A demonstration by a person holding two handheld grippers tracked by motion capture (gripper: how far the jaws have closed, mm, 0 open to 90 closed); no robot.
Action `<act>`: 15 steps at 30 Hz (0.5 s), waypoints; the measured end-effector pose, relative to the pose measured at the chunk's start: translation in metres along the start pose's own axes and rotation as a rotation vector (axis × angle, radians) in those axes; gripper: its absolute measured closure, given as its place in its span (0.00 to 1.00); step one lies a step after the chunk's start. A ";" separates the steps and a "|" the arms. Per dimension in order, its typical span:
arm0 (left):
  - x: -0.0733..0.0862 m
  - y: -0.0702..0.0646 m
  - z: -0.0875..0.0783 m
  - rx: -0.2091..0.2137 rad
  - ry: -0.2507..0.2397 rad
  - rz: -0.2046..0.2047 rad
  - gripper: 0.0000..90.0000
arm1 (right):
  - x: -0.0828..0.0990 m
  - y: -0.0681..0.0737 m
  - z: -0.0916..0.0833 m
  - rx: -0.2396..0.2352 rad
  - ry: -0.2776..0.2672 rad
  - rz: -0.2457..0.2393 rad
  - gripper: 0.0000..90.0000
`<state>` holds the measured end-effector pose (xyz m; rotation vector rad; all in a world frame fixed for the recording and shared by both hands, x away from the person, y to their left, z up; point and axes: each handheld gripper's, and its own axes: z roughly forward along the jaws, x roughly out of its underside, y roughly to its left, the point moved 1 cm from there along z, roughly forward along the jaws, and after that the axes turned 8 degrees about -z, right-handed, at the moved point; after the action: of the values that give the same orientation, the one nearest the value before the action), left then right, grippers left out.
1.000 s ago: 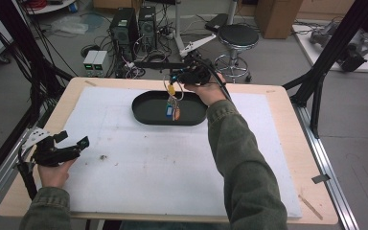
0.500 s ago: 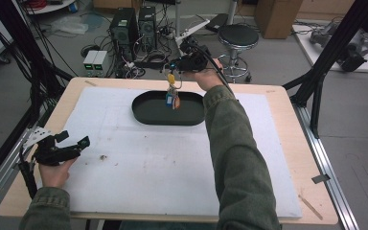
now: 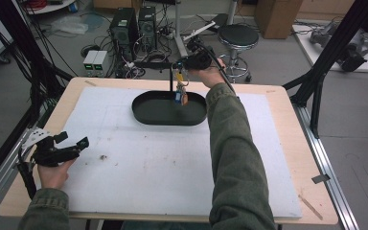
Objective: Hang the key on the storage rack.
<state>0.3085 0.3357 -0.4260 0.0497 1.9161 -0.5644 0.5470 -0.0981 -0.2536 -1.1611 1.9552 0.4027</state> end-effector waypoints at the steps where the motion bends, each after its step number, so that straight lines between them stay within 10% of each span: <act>1: 0.000 -0.001 0.000 0.000 -0.003 -0.002 0.02 | 0.001 0.000 0.001 -0.001 0.008 0.008 0.91; 15: -0.001 0.004 -0.004 -0.019 -0.016 -0.007 0.02 | 0.013 -0.008 0.006 0.030 0.049 0.055 0.91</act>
<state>0.3060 0.3410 -0.4256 0.0259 1.9067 -0.5499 0.5534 -0.1056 -0.2662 -1.1098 2.0328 0.3754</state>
